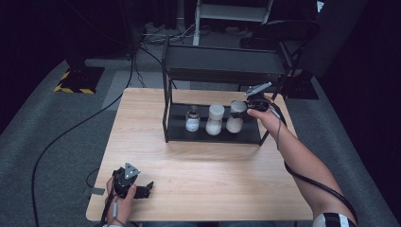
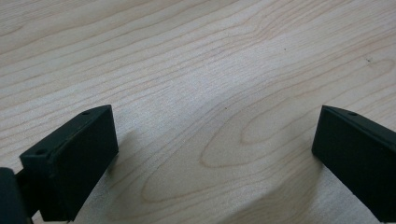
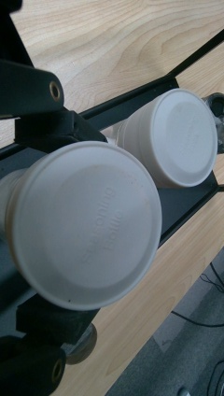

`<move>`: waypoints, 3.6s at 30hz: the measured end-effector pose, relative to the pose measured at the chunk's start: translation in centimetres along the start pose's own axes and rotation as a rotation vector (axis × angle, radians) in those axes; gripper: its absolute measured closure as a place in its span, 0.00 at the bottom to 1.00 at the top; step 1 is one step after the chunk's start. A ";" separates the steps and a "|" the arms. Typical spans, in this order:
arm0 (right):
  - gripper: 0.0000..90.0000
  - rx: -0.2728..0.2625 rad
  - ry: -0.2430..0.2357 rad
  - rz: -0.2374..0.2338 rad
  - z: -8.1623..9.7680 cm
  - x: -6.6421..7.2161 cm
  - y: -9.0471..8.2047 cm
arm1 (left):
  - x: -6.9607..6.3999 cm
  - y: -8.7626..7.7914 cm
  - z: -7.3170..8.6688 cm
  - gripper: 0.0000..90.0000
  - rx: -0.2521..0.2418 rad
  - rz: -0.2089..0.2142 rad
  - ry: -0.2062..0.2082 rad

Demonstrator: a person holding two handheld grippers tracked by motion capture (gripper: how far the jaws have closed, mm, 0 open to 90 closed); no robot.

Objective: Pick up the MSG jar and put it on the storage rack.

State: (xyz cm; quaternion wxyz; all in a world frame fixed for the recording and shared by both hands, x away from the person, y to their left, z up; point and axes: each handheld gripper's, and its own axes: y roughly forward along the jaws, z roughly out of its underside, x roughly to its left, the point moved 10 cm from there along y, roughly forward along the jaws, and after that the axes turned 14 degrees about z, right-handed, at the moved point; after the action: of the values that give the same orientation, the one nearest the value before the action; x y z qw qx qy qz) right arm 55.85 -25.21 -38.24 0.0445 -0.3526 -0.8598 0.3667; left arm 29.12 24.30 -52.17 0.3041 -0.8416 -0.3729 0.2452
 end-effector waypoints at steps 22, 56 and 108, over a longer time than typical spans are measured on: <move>0.38 0.056 -0.004 -0.009 0.0 0.8 1.2 | 0.0 0.0 0.0 0.00 0.000 0.000 0.000; 0.09 -0.034 0.006 0.053 -1.6 1.9 -3.4 | 0.0 0.0 0.0 0.00 0.000 0.000 0.000; 0.07 -0.109 -0.030 0.026 1.8 8.0 -13.6 | 0.2 0.0 -0.1 0.00 0.005 0.007 0.011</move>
State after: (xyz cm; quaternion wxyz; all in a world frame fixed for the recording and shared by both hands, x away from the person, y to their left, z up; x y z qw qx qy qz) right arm 41.41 -27.75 -31.99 0.0074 -0.3601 -0.8745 0.3249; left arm 29.34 24.41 -52.16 0.3077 -0.8434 -0.3677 0.2425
